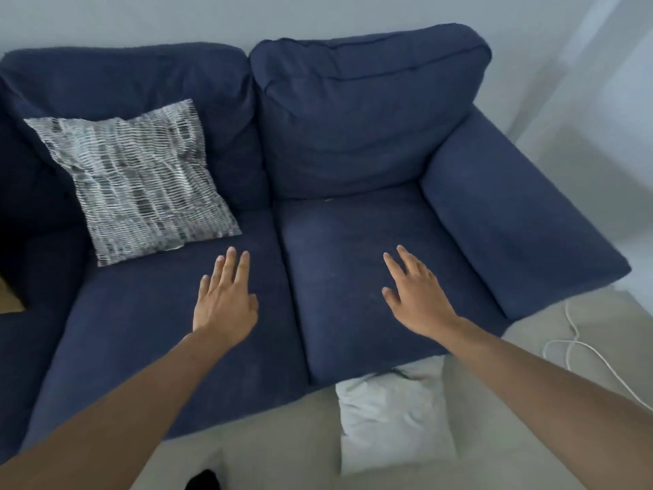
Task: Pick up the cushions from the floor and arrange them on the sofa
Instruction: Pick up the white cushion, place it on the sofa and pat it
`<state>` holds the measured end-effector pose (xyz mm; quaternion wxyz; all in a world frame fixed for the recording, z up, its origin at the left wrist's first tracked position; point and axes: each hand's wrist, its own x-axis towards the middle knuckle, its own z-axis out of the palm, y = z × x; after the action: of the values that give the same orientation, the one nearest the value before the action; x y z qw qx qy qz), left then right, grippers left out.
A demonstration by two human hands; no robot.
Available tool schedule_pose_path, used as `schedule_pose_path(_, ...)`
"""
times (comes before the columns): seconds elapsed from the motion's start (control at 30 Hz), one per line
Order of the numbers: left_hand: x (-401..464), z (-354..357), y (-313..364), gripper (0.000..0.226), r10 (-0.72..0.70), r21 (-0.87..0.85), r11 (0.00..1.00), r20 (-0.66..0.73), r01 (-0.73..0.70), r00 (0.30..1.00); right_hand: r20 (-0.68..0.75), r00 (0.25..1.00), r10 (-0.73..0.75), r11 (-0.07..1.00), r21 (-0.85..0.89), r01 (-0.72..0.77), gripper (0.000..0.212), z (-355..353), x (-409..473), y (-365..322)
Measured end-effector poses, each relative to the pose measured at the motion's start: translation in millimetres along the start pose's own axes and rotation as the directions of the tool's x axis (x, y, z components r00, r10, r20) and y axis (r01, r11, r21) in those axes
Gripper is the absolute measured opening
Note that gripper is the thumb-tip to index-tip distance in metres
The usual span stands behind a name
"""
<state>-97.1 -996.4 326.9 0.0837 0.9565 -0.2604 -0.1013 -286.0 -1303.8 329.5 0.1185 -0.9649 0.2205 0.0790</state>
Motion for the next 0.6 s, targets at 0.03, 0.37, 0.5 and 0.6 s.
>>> schedule_pose_path(0.03,-15.5,14.4,22.0,0.086,0.007,-0.008,1.000,0.026,-0.006,1.000,0.022,1.000,0.007,1.000,-0.010,-0.007,0.072,6.0,-17.2,20.1)
schedule_pose_path(0.37,-157.2,176.8,163.6,0.076,0.220,-0.158,0.971,0.312,-0.178,0.924,0.236,0.970,0.058,0.998,0.003,-0.060,0.077,118.6,-147.6,148.1)
schedule_pose_path(0.5,-178.0,252.2,167.4,0.078,0.185,-0.151,0.980,0.430,-0.131,0.884,0.319,0.944,0.088,0.994,0.030,-0.103,0.078,183.8,-170.0,179.6)
schedule_pose_path(0.6,-172.2,306.0,157.9,0.082,0.144,-0.120,0.988,0.471,-0.098,0.870,0.346,0.932,0.105,0.991,0.043,-0.127,0.078,234.3,-171.5,203.7)
